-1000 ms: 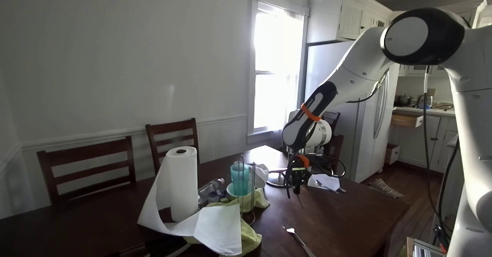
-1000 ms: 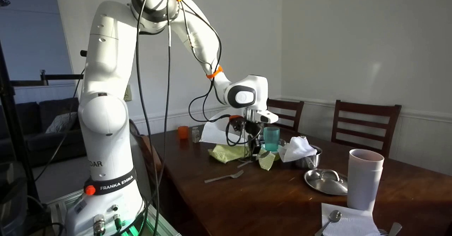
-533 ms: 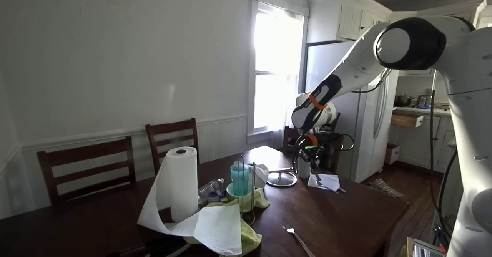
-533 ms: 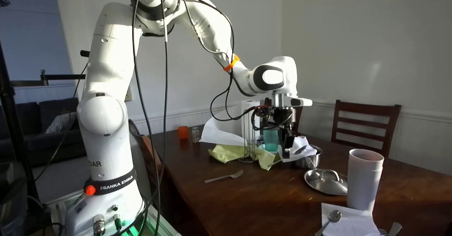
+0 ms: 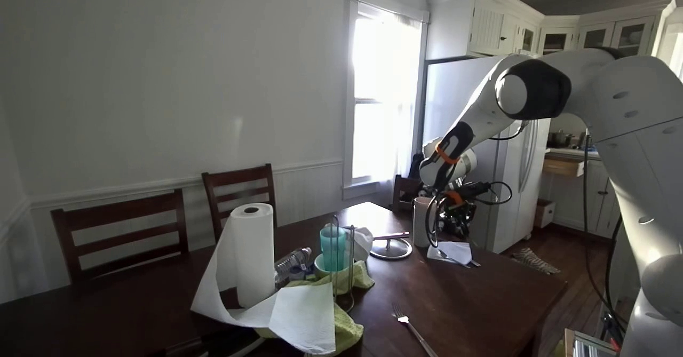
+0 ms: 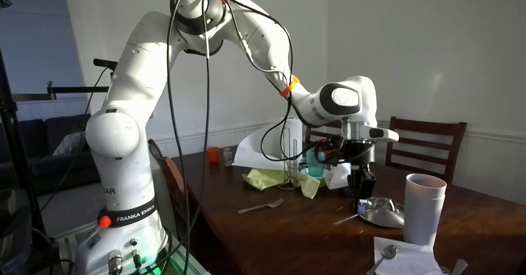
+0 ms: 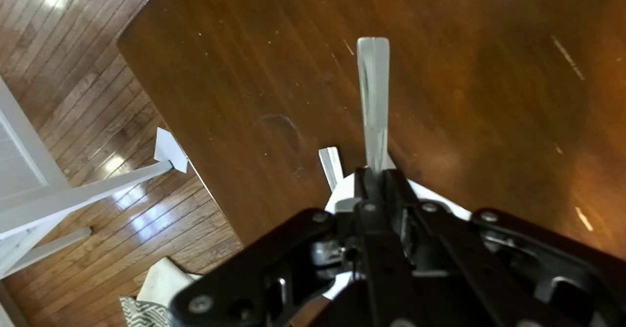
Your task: Pick up the silver spoon and put it on the white kitchen paper on the right
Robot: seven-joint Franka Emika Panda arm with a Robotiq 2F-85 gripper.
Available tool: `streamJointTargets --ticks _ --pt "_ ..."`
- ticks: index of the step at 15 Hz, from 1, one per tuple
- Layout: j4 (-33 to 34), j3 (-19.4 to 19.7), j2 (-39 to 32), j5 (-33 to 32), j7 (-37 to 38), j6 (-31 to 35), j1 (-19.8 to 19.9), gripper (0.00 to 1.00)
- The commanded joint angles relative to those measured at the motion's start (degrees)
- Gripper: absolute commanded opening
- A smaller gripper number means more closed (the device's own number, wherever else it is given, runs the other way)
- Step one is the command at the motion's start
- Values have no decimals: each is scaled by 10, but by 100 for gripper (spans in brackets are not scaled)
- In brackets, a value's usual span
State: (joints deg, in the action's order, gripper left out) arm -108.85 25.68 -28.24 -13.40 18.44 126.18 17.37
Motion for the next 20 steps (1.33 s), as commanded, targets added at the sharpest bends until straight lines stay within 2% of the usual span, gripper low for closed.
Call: streamJointTargets --ticks 1,7,8,12,20 --pt "11 -5 -16 -2 -2 -3 11 9" --pt "30 -5 -42 -2 -4 -2 14 9" --pt "30 -5 -42 -2 -4 -2 14 2" --pt "89 -10 -101 1 -22 0 32 2" --pt "192 -28 -230 -3 -122 -9 66 2"
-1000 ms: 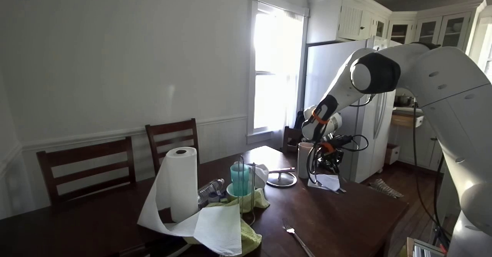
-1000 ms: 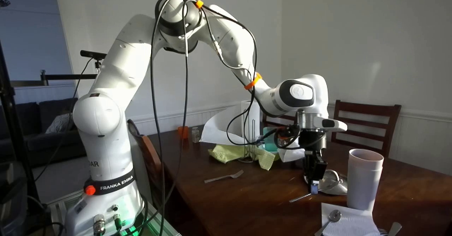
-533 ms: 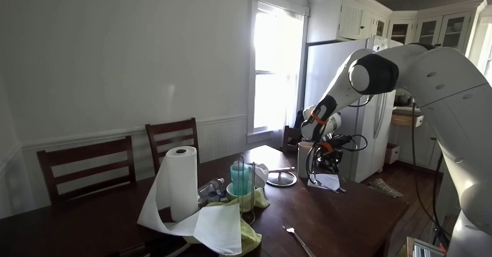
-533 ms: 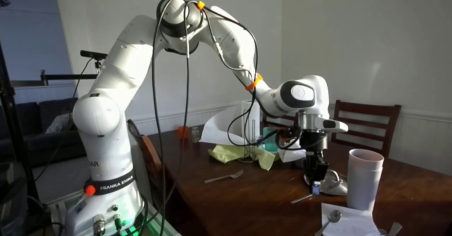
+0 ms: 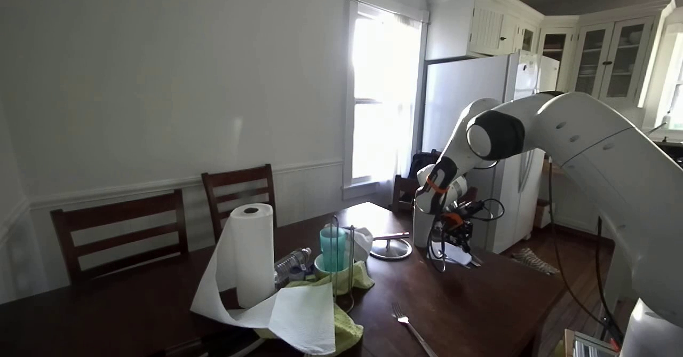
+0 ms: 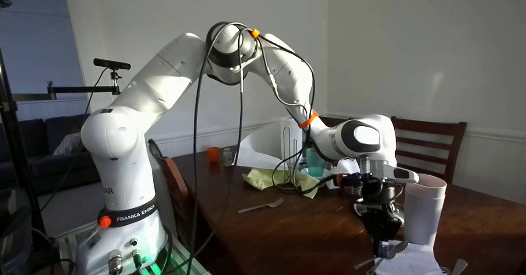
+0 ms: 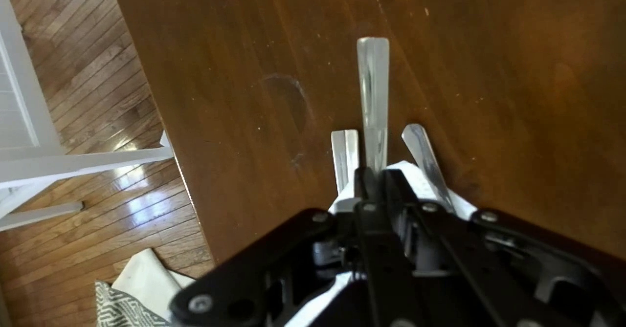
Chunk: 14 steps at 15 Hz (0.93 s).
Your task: Pick up the silver spoon and put it on the white kitchen paper on the right
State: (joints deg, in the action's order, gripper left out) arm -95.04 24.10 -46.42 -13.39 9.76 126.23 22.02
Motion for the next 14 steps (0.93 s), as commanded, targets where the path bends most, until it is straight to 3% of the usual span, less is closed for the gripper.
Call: streamJointTargets --ticks 1,14 --pt "66 -14 -61 -2 -46 -12 22 2" --pt "172 -34 -117 1 -114 -67 31 2"
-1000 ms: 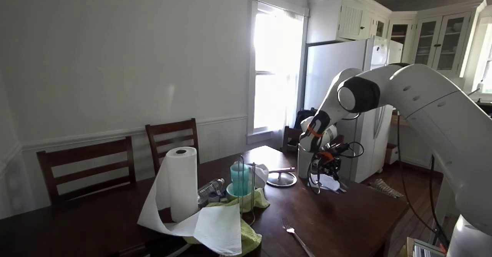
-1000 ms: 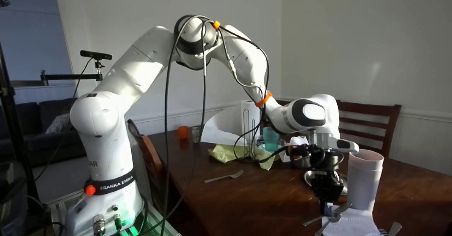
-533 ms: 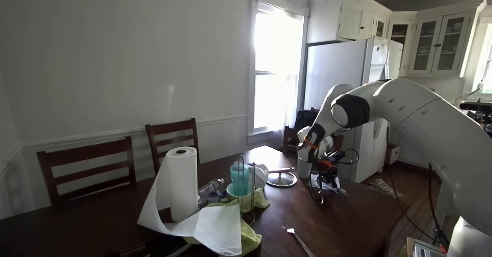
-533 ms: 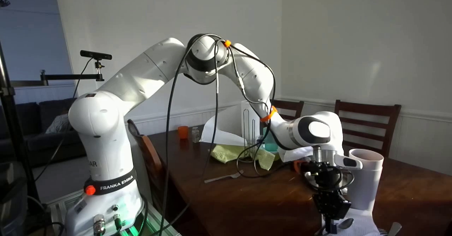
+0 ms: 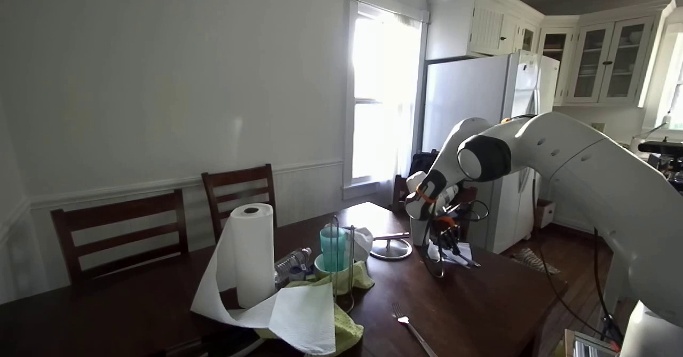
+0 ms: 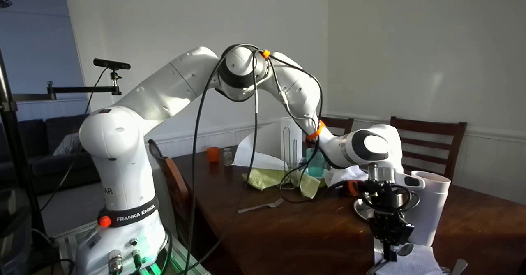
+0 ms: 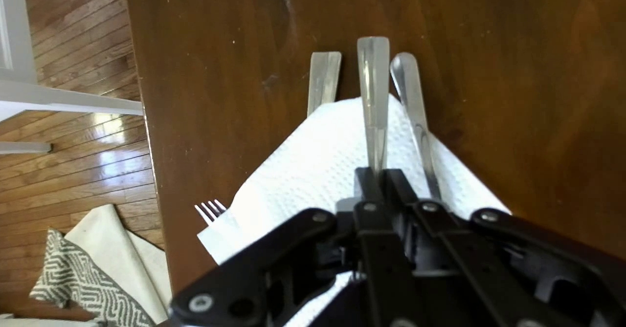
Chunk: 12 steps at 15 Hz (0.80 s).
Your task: Pick up the silver spoon and put it on the white kitchen paper on the right
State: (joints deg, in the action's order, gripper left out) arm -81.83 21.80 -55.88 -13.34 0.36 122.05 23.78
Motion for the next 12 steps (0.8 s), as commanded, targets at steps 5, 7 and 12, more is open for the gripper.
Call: streamJointTargets --ticks 5,7,12 --pt "57 -3 -43 -9 -21 -15 14 2" --pt "61 -2 -46 -11 -23 -13 16 35" --pt "33 4 -26 -22 -36 -15 7 69"
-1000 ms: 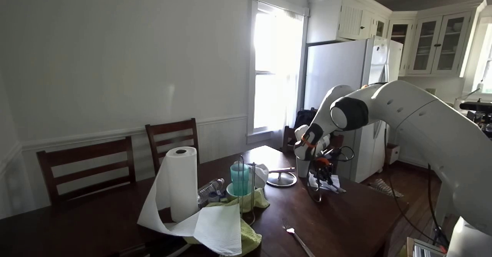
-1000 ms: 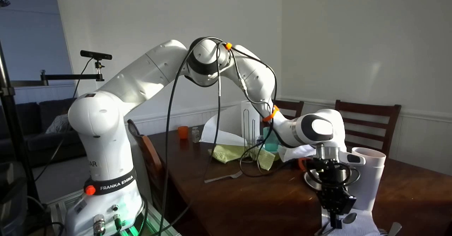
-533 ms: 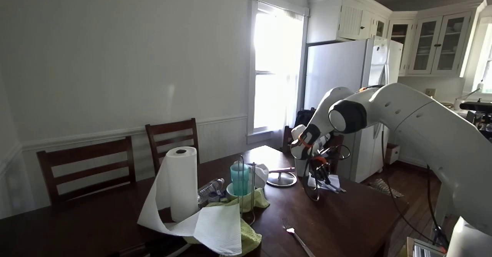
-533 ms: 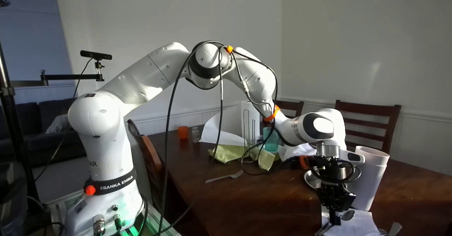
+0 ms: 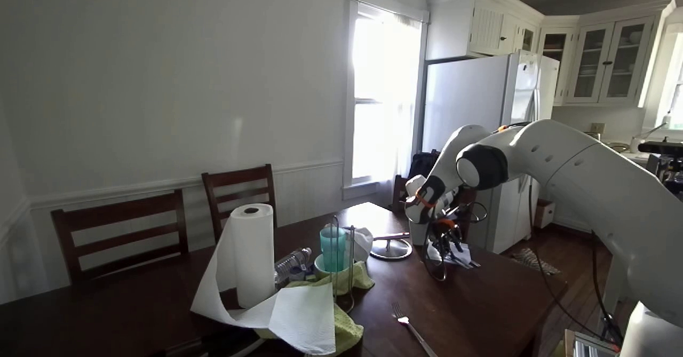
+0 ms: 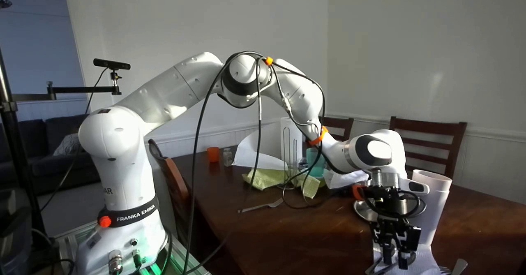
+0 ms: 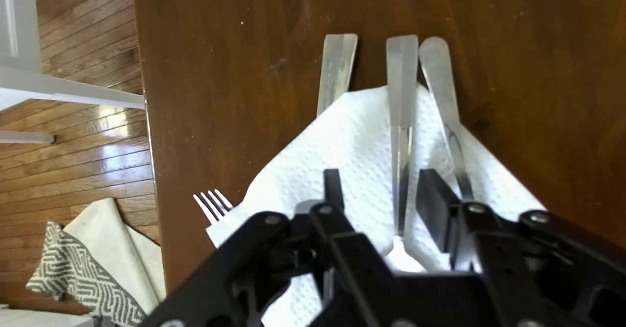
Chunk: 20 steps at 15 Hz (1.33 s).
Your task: Pick up the silver spoon and put it on the white kitchen paper on the right
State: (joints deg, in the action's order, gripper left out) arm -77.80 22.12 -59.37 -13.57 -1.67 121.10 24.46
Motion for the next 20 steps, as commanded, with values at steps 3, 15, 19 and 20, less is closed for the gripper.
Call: streamJointTargets --ticks 3,15,19,20 --pt "-49 22 35 -40 -26 -3 -19 91" --pt "-286 18 281 -65 -81 -47 -34 100" --pt "-392 -17 401 -41 -106 -4 -28 100" --pt "-418 -23 430 -37 -108 4 -30 100"
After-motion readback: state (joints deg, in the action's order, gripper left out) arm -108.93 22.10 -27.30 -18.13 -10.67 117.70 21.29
